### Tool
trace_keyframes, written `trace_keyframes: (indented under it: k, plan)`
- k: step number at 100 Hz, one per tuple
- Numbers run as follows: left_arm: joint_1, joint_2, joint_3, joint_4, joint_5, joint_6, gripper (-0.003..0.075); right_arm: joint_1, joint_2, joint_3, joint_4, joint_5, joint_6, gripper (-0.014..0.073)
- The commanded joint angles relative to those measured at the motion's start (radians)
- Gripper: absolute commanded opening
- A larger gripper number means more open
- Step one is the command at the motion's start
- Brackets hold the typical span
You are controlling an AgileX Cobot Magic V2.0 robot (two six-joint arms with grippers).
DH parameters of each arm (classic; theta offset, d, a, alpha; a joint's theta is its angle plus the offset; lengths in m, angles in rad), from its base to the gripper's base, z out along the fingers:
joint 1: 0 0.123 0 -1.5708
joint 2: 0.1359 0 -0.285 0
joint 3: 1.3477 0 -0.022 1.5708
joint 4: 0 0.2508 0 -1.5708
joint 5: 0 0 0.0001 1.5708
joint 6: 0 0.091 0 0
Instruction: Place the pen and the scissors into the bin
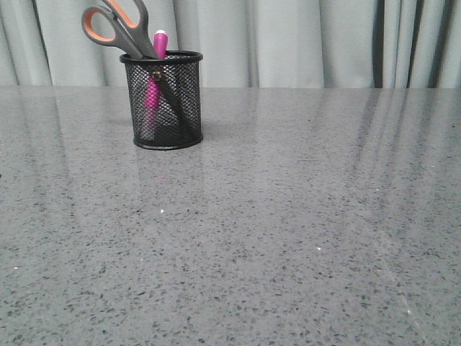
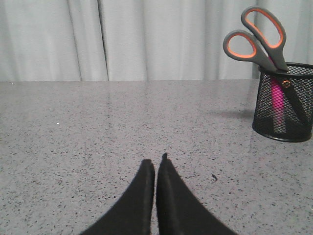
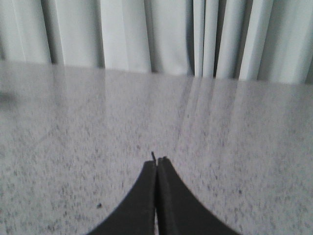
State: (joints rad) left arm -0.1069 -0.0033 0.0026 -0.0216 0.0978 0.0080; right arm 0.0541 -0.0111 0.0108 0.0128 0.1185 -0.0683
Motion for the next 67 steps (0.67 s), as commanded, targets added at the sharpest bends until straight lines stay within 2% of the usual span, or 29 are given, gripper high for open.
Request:
trace_keyframes:
  k: [1,67]
  plan:
    - [0.003,-0.027,0.022,-0.010,-0.077,-0.008,-0.0022,-0.004,-0.018,0.017,-0.013,-0.034,-0.012,-0.0072]
    - [0.003,-0.027,0.022,-0.010,-0.077,-0.008,-0.0021,-0.004,-0.018,0.017,-0.013,-0.039,-0.010,-0.0072]
